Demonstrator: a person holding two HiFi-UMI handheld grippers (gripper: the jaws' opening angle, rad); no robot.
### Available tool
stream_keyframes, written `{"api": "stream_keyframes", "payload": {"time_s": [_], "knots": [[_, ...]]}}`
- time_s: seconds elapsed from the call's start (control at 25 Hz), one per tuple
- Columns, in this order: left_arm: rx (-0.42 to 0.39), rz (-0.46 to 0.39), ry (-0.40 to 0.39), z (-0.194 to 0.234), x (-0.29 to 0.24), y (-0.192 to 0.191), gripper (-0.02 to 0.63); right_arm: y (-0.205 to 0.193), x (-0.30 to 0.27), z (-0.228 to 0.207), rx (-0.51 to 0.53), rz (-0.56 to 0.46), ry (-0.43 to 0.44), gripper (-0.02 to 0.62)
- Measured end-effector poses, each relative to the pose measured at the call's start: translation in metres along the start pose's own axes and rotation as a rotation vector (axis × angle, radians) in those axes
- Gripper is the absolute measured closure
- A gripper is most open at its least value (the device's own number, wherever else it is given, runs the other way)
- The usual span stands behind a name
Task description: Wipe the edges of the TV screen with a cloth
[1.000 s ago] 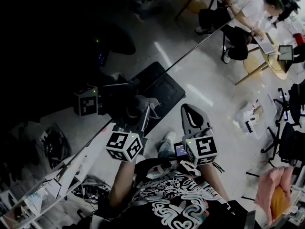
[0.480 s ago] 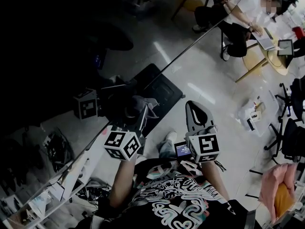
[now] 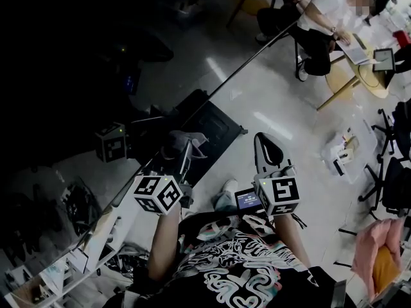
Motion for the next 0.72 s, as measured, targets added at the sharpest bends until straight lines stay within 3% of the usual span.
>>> {"api": "stream_keyframes", "payload": {"time_s": [0.52,0.72], "knots": [[0.076,0.013,-0.025,-0.021,-0.053,-0.001,0.488,0.0,-0.005,-0.051,-0.035,-0.004,-0.025,0.566],[0.209,-0.023,-0.031,-0.024,-0.073,-0.001,0.488,-0.005,-0.013,-0.07,-0.041,0.005,-0.023,0.566]]}}
Point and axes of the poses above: the fingertips, and each gripper's own axes: x backward along the fingers, z to its left, y out of its top, the point moved 4 cm from there along x, backward along the fingers, and after that the axes turned 10 degrees about -z, right-handed, at the moved point
